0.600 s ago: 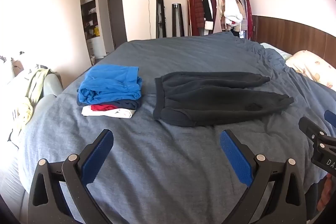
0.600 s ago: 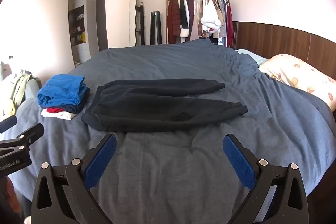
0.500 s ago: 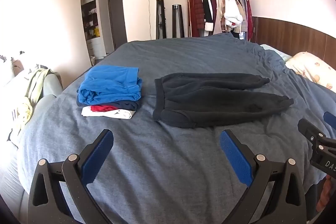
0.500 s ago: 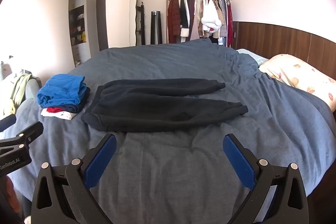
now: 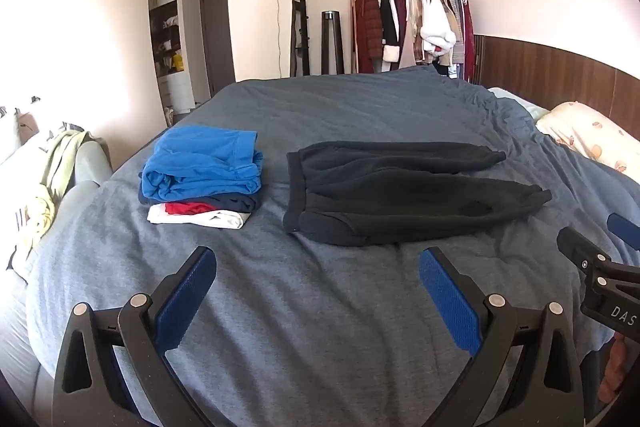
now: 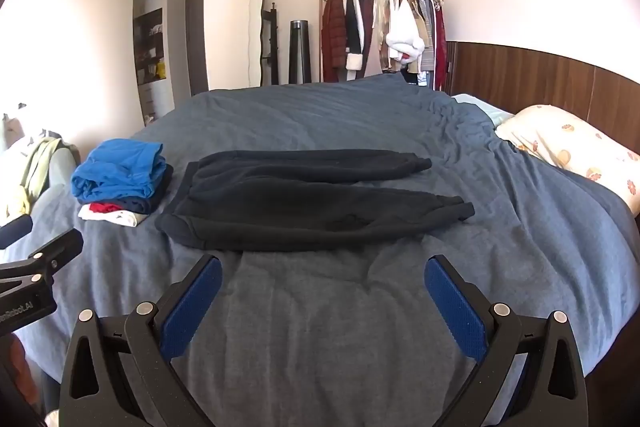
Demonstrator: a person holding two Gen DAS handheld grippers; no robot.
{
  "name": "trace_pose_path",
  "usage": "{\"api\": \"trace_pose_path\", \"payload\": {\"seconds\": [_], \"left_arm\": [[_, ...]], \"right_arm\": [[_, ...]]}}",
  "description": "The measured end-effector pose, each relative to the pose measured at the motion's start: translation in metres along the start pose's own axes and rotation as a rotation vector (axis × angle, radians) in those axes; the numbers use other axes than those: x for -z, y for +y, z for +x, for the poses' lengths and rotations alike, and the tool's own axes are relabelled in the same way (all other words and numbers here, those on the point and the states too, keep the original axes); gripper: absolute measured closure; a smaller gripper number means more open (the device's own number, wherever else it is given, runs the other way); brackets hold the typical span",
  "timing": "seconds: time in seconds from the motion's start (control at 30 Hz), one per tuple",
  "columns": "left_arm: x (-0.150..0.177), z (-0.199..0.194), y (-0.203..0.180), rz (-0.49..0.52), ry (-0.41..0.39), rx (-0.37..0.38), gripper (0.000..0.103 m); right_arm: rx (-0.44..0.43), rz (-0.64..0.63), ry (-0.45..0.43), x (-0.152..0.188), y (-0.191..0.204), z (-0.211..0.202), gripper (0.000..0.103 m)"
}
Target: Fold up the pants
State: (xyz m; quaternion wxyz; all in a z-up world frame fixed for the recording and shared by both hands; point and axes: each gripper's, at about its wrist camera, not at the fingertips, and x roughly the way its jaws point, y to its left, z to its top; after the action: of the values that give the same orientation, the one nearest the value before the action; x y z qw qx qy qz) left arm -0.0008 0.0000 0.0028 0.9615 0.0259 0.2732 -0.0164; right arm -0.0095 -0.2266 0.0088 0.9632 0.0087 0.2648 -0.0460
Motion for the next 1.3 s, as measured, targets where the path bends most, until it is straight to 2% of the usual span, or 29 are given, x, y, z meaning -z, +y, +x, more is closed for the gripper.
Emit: {"api": "trace_pose_path", "payload": {"seconds": [1.3], "left_arm": [[0.001, 0.006, 0.008, -0.018, 0.016, -0.002, 0.000]], "right_arm": [[-0.004, -0.005, 0.012, 0.005, 0.002, 0.011, 0.001]]}}
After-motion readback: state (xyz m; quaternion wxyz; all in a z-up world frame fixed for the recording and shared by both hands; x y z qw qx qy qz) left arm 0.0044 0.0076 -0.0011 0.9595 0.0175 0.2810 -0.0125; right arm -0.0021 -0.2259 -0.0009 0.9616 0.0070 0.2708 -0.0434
